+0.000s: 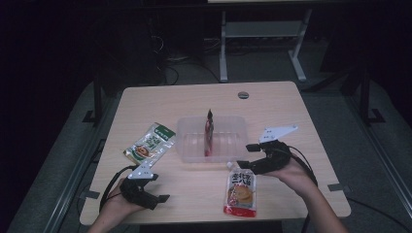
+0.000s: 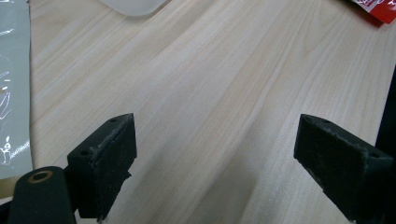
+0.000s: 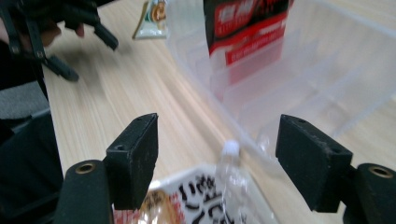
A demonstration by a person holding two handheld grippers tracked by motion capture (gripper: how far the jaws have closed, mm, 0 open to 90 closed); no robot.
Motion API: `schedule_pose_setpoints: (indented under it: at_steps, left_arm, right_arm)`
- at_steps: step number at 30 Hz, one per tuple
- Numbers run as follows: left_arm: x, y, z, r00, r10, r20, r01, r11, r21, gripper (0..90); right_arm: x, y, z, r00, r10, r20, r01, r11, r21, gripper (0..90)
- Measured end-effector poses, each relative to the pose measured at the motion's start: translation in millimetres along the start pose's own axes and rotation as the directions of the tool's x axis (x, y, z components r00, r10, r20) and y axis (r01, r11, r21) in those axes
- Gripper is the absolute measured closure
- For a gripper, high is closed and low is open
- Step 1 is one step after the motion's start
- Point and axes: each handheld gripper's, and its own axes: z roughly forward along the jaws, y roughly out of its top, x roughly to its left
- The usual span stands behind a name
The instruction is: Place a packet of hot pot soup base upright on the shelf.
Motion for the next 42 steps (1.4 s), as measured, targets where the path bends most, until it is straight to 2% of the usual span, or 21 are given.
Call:
schedule_pose_setpoints:
  at_steps: [7,12,18,22,24,25,26,29,30,31,32,35,36,39,41,42]
  left_arm:
    - [-1.5,-1.5,1.9,0.9999,-0.015,0.001,0.015,0.9998,-0.015,12.8]
    - [-1.9,-0.7,2.1,1.0,-0.002,0.002,0.002,0.9999,-0.016,12.7]
    - [-1.2,-1.2,2.1,0.9999,0.011,-0.002,-0.011,0.9999,-0.007,12.7]
    - [-1.4,-1.2,2.3,1.0,0.0,-0.001,0.0,0.9999,-0.013,12.8]
    - [-1.6,-1.7,2.7,0.9999,-0.014,0.002,0.015,0.9997,-0.02,12.8]
    - [-1.4,-1.8,2.6,0.9998,-0.017,0.004,0.017,0.9996,-0.021,12.8]
    - [-0.1,-1.6,2.2,1.0,-0.005,0.003,0.005,0.9998,-0.017,12.8]
    - [1.3,-2.0,4.0,1.0,-0.003,0.009,0.003,0.9999,-0.01,12.8]
    - [1.3,-2.0,4.0,1.0,-0.003,0.009,0.003,0.9999,-0.01,12.8]
    - [2.1,-1.5,3.8,1.0,0.003,0.007,-0.003,1.0,-0.007,12.8]
    - [2.1,-0.9,3.2,1.0,0.004,0.004,-0.004,0.9999,-0.009,12.8]
    - [0.4,-0.4,2.7,1.0,0.001,0.001,-0.001,0.9999,-0.016,12.8]
    - [-0.7,-0.2,1.9,0.9999,0.012,-0.002,-0.012,0.9999,-0.012,12.8]
    - [-2.3,0.3,2.1,1.0,0.004,-0.005,-0.004,0.9998,-0.018,12.8]
    - [-2.1,1.0,1.6,0.9999,0.016,-0.005,-0.016,0.9998,-0.011,12.8]
    - [-2.1,1.6,2.2,0.9998,0.019,-0.007,-0.019,0.9998,-0.009,12.8]
  right_arm:
    - [5.7,-17.8,-8.7,0.9999,0.005,0.011,-0.005,0.9999,0.015,29.1]
    - [7.2,-32.0,-13.9,0.9994,-0.005,0.036,0.004,0.9992,0.039,29.1]
    - [7.3,-53.0,-13.5,0.9987,-0.007,0.05,0.002,0.9959,0.09,37.0]
    - [6.7,-60.2,-12.7,0.9988,-0.001,0.05,-0.004,0.9947,0.103,40.8]
    - [7.4,-64.3,-13.8,0.9987,0.012,0.049,-0.017,0.9944,0.105,47.2]
    - [8.1,-70.0,-15.2,0.9989,0.014,0.045,-0.019,0.9943,0.105,53.7]
    - [8.1,-70.0,-15.2,0.9989,0.014,0.045,-0.019,0.9943,0.105,53.7]
    - [10.6,-80.2,-16.5,0.9996,0.025,0.015,-0.026,0.9911,0.13,75.0]
    - [11.0,-81.9,-15.9,0.9997,0.023,-0.004,-0.022,0.9903,0.137,78.3]
    - [11.0,-81.9,-15.9,0.9997,0.023,-0.004,-0.022,0.9903,0.137,78.3]
    - [12.3,-83.7,-13.2,0.9998,0.004,-0.02,-0.001,0.9872,0.159,86.3]
    - [12.9,-84.7,-9.7,0.9994,-0.009,-0.033,0.014,0.9837,0.179,89.5]
    - [14.2,-85.9,-7.0,0.9987,-0.025,-0.044,0.033,0.9816,0.188,89.7]
    - [15.7,-86.8,-4.9,0.9985,-0.029,-0.047,0.038,0.9786,0.202,89.7]
    - [17.1,-87.9,-1.8,0.9975,-0.035,-0.061,0.047,0.9765,0.21,89.7]
    - [19.6,-88.4,2.3,0.9962,-0.044,-0.075,0.06,0.9714,0.23,89.7]
